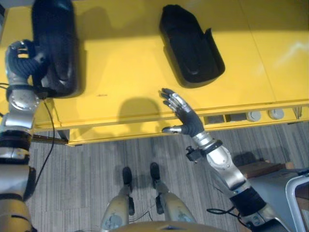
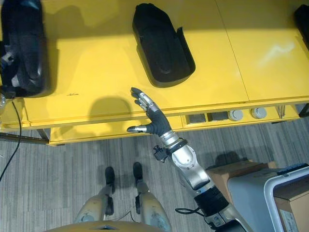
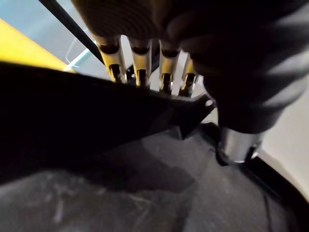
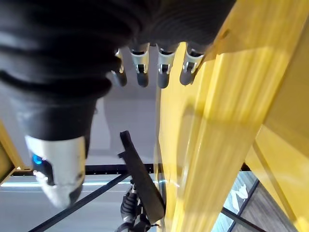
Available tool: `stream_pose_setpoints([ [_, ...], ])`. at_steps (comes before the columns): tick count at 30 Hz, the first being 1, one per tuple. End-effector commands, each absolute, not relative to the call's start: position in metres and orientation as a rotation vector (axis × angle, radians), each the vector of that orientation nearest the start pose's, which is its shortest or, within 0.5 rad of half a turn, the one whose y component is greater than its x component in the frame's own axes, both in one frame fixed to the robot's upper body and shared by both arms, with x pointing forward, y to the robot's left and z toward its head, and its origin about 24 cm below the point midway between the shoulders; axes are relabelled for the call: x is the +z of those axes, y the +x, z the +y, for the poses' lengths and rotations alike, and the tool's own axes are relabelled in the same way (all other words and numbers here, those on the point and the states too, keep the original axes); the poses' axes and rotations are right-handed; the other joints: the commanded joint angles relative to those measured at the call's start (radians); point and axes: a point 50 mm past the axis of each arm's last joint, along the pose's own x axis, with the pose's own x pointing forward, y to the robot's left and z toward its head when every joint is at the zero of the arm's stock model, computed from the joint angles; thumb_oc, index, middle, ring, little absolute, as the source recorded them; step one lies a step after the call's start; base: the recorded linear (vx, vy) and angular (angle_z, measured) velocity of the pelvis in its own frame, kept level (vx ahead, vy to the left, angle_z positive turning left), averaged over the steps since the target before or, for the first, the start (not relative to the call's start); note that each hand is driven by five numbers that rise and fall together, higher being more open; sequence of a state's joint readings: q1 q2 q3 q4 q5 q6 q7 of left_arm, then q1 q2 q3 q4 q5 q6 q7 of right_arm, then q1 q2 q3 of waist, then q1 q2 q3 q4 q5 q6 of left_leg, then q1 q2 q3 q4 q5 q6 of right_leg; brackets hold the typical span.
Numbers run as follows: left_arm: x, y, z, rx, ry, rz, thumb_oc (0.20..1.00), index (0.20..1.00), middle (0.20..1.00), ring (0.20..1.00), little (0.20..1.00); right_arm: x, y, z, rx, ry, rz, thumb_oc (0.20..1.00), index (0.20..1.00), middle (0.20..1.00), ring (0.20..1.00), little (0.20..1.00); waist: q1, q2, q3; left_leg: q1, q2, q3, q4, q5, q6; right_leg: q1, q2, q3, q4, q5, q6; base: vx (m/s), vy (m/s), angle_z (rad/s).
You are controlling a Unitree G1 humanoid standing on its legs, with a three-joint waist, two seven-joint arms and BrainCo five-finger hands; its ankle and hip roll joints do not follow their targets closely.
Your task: Move parts from the plastic box to the shelf.
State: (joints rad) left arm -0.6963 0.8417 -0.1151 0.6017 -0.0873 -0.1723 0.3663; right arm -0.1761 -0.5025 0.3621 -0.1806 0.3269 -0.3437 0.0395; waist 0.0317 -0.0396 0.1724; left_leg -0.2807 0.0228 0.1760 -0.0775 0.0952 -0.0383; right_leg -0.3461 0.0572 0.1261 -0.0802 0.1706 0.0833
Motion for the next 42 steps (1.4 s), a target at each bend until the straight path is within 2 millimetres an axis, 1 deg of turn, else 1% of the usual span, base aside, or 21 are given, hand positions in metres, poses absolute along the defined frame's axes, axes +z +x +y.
stream_pose_setpoints([
  [1,0.19,0.334,0.291,0.408,0.578,-0.421,1.0,1.0,1.0,1.0,1.0,0.144,0.242,-0.142,0.418,-0.08,-0.588,1.0,1.0,1.0,1.0,1.0,0.031,0.035,-0.036,0.108,0.047,0.096,0.043,-0.144,-0.036,0.056,-0.025,-0.041,0.131,-0.207,0.148,0.05,-0.007,0.0],
  [3,0.185,0.32,0.286,0.36,0.578,-0.451,1.0,1.0,1.0,1.0,1.0,0.142,0.242,-0.147,0.388,-0.096,-0.573,1.0,1.0,1.0,1.0,1.0,0.04,0.034,-0.048,0.123,0.042,0.089,0.047,-0.154,-0.033,0.075,-0.028,-0.04,0.133,-0.215,0.145,0.07,-0.003,-0.02],
  [4,0.184,0.318,0.286,0.361,0.578,-0.448,1.0,1.0,1.0,1.0,1.0,0.141,0.242,-0.147,0.39,-0.097,-0.571,1.0,1.0,1.0,1.0,1.0,0.038,0.035,-0.048,0.125,0.042,0.09,0.047,-0.155,-0.033,0.077,-0.028,-0.04,0.133,-0.216,0.145,0.07,0.002,-0.01],
  [6,0.185,0.302,0.282,0.32,0.576,-0.497,1.0,1.0,1.0,1.0,1.0,0.138,0.242,-0.151,0.37,-0.123,-0.552,1.0,1.0,1.0,1.0,1.0,0.052,0.035,-0.067,0.154,0.031,0.077,0.061,-0.172,-0.029,0.119,-0.035,-0.04,0.139,-0.232,0.141,0.08,-0.009,0.06],
  [7,0.185,0.302,0.282,0.32,0.576,-0.497,1.0,1.0,1.0,1.0,1.0,0.138,0.242,-0.151,0.37,-0.123,-0.552,1.0,1.0,1.0,1.0,1.0,0.052,0.035,-0.067,0.154,0.031,0.077,0.061,-0.172,-0.029,0.119,-0.035,-0.04,0.139,-0.232,0.141,0.07,-0.005,0.06],
  [8,0.19,0.297,0.282,0.318,0.594,-0.526,1.0,1.0,1.0,1.0,1.0,0.137,0.242,-0.151,0.374,-0.134,-0.543,1.0,1.0,1.0,1.0,1.0,0.058,0.037,-0.077,0.174,0.025,0.073,0.067,-0.181,-0.027,0.144,-0.039,-0.038,0.14,-0.24,0.139,0.03,0.003,0.04],
  [13,0.208,0.295,0.279,0.343,0.656,-0.61,1.0,1.0,1.0,1.0,1.0,0.137,0.242,-0.15,0.392,-0.144,-0.543,1.0,1.0,1.0,1.0,1.0,0.064,0.037,-0.094,0.209,0.015,0.063,0.077,-0.195,-0.025,0.187,-0.043,-0.042,0.143,-0.253,0.14,0.04,-0.009,0.07],
  [16,0.225,0.288,0.266,0.327,0.636,-0.743,1.0,1.0,1.0,1.0,1.0,0.144,0.241,-0.147,0.423,-0.124,-0.579,1.0,1.0,1.0,1.0,1.0,0.067,0.034,-0.107,0.229,0.009,0.056,0.082,-0.204,-0.023,0.212,-0.048,-0.043,0.148,-0.26,0.142,0.01,-0.005,0.03],
  [17,0.233,0.28,0.255,0.3,0.583,-0.836,1.0,1.0,1.0,1.0,1.0,0.151,0.24,-0.141,0.462,-0.098,-0.611,1.0,1.0,1.0,1.0,1.0,0.071,0.029,-0.115,0.241,0.006,0.051,0.086,-0.211,-0.021,0.225,-0.051,-0.045,0.151,-0.263,0.143,0.01,-0.009,0.05],
  [18,0.233,0.28,0.255,0.3,0.583,-0.836,1.0,1.0,1.0,1.0,1.0,0.151,0.24,-0.141,0.462,-0.098,-0.611,1.0,1.0,1.0,1.0,1.0,0.071,0.029,-0.115,0.241,0.006,0.051,0.086,-0.211,-0.021,0.225,-0.051,-0.045,0.151,-0.263,0.143,0.01,-0.007,0.04],
  [20,0.233,0.272,0.244,0.243,0.541,-0.883,1.0,1.0,1.0,1.0,1.0,0.154,0.242,-0.136,0.484,-0.107,-0.626,1.0,1.0,1.0,1.0,1.0,0.077,0.025,-0.123,0.255,0.002,0.047,0.089,-0.218,-0.017,0.239,-0.054,-0.045,0.154,-0.27,0.143,0.0,0.0,0.0],
  [23,0.227,0.261,0.227,0.154,0.511,-0.914,1.0,1.0,1.0,1.0,1.0,0.15,0.245,-0.128,0.509,-0.123,-0.614,1.0,1.0,1.0,1.0,1.0,0.093,0.019,-0.135,0.272,-0.001,0.041,0.095,-0.226,-0.013,0.261,-0.059,-0.044,0.155,-0.275,0.142,0.01,-0.002,0.01],
  [27,0.201,0.249,0.223,0.109,0.457,-0.829,1.0,1.0,1.0,1.0,1.0,0.143,0.247,-0.12,0.54,-0.107,-0.572,1.0,1.0,1.0,1.0,1.0,0.111,0.013,-0.142,0.292,-0.005,0.03,0.097,-0.233,-0.008,0.284,-0.065,-0.049,0.156,-0.277,0.139,0.02,-0.001,0.06],
  [28,0.201,0.249,0.223,0.11,0.456,-0.828,1.0,1.0,1.0,1.0,1.0,0.143,0.247,-0.12,0.541,-0.107,-0.572,1.0,1.0,1.0,1.0,1.0,0.11,0.014,-0.142,0.293,-0.005,0.03,0.097,-0.233,-0.008,0.285,-0.065,-0.049,0.156,-0.277,0.139,-0.01,-0.013,0.11],
  [29,0.178,0.246,0.223,0.083,0.41,-0.734,1.0,1.0,1.0,1.0,1.0,0.131,0.251,-0.115,0.581,-0.039,-0.489,1.0,1.0,1.0,1.0,1.0,0.127,0.004,-0.143,0.294,-0.007,0.02,0.098,-0.233,-0.007,0.288,-0.065,-0.047,0.157,-0.279,0.136,-0.01,-0.01,0.07],
  [33,0.171,0.243,0.22,0.06,0.355,-0.711,1.0,1.0,1.0,1.0,1.0,0.12,0.253,-0.106,0.654,0.049,-0.408,1.0,1.0,1.0,1.0,1.0,0.141,-0.005,-0.141,0.291,-0.008,0.011,0.102,-0.233,-0.005,0.29,-0.068,-0.049,0.159,-0.278,0.133,-0.02,-0.012,0.09],
  [34,0.172,0.24,0.219,0.046,0.351,-0.723,1.0,1.0,1.0,1.0,1.0,0.118,0.253,-0.103,0.686,0.074,-0.386,0.768,0.768,0.768,0.768,0.768,0.147,-0.008,-0.14,0.291,-0.009,0.007,0.103,-0.234,-0.005,0.291,-0.068,-0.05,0.159,-0.278,0.133,-0.01,-0.012,0.2],
  [35,0.176,0.237,0.219,0.036,0.356,-0.741,1.0,1.0,1.0,1.0,1.0,0.116,0.252,-0.098,0.73,0.089,-0.368,0.2,0.2,0.2,0.2,0.2,0.155,-0.011,-0.139,0.29,-0.008,0.004,0.104,-0.234,-0.005,0.29,-0.068,-0.051,0.159,-0.278,0.134,0.0,-0.01,0.14],
  [38,0.177,0.234,0.221,0.032,0.326,-0.748,1.0,1.0,1.0,1.0,1.0,0.115,0.253,-0.092,0.764,0.105,-0.353,0.2,0.2,0.2,0.2,0.2,0.165,-0.013,-0.139,0.285,-0.007,-0.002,0.105,-0.232,-0.006,0.287,-0.07,-0.052,0.158,-0.277,0.133,-0.01,-0.004,0.06],
  [39,0.183,0.23,0.221,0.017,0.305,-0.78,1.0,1.0,1.0,1.0,1.0,0.11,0.255,-0.08,0.817,0.127,-0.314,0.2,0.2,0.2,0.2,0.2,0.186,-0.016,-0.132,0.274,-0.005,-0.013,0.105,-0.228,-0.008,0.281,-0.07,-0.053,0.158,-0.277,0.133,-0.02,-0.008,0.04],
  [42,0.185,0.228,0.22,-0.003,0.267,-0.787,1.0,1.0,1.0,1.0,1.0,0.108,0.257,-0.074,0.839,0.147,-0.297,0.2,0.2,0.2,0.2,0.2,0.196,-0.019,-0.127,0.267,-0.004,-0.021,0.101,-0.224,-0.01,0.274,-0.071,-0.057,0.157,-0.277,0.131,-0.01,-0.013,0.11],
])
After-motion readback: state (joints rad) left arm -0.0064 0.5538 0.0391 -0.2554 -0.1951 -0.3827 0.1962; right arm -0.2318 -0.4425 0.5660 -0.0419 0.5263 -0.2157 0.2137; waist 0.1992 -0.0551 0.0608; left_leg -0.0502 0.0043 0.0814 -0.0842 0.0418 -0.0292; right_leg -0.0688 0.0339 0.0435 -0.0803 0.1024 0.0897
